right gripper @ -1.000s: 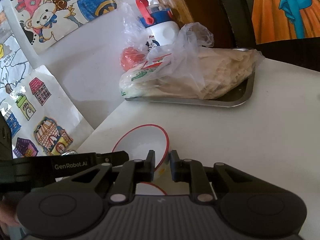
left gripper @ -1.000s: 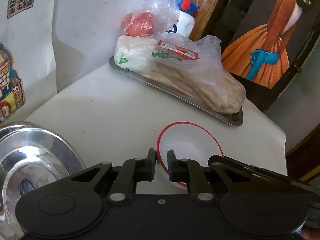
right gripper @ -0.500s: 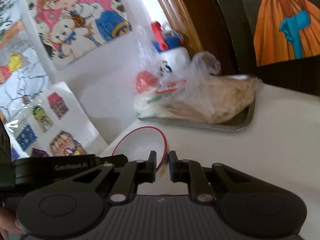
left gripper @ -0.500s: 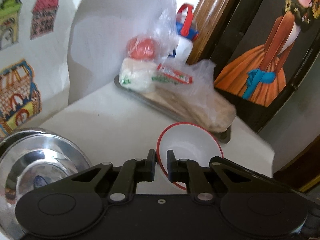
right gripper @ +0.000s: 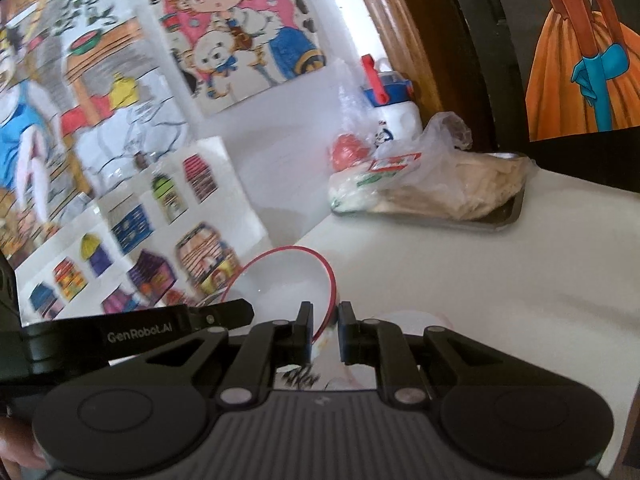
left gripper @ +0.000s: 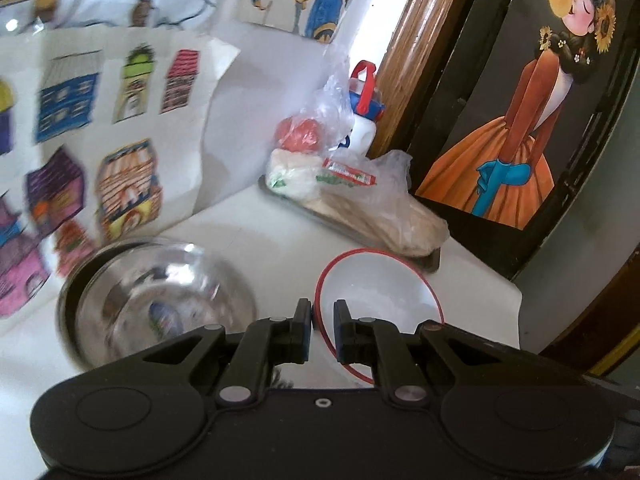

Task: Organize plates and bowls
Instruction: 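Lift the white bowl with both grippers and lower it into the steel bowl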

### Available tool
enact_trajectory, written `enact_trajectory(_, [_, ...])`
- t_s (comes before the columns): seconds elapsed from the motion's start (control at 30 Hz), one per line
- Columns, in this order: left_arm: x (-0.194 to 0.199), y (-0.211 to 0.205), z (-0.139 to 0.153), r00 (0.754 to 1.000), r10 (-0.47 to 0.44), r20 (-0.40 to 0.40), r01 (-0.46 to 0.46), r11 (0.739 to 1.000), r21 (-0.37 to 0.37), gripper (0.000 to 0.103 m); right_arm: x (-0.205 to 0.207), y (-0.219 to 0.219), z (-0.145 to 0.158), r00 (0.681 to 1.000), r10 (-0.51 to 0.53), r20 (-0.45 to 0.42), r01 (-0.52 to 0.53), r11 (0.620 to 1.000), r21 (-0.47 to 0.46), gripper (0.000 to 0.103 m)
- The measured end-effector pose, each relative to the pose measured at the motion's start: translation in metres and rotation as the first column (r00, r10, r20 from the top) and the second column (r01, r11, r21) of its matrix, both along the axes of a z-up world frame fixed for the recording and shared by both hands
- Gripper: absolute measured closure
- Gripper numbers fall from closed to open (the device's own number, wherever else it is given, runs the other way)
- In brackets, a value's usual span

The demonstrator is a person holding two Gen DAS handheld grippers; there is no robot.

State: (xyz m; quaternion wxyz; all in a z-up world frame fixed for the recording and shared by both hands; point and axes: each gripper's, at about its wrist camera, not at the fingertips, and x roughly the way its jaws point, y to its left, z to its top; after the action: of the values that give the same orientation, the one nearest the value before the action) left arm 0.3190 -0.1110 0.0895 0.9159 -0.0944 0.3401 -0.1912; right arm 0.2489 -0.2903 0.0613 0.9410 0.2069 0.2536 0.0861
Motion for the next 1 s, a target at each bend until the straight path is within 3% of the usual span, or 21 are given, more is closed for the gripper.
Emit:
enact_trajectory(0.4, [-0.077,0.029,-0.022,0.999,0.006,-0.032,-0.005,1.000,0.028,0.092,-0.064,0.032,-0.018,0.998,0.032,-0.057,-0.034,0.999,-0.036,0.088])
enact_trajectory(1.0, [-0.084,0.027,-0.052,0.990,-0.007,-0.140,0.021,0.995,0.099,0.092,-0.062,0.029,-0.038,0.981,0.081,-0.178,-0.085,0.996,-0.015,0.088])
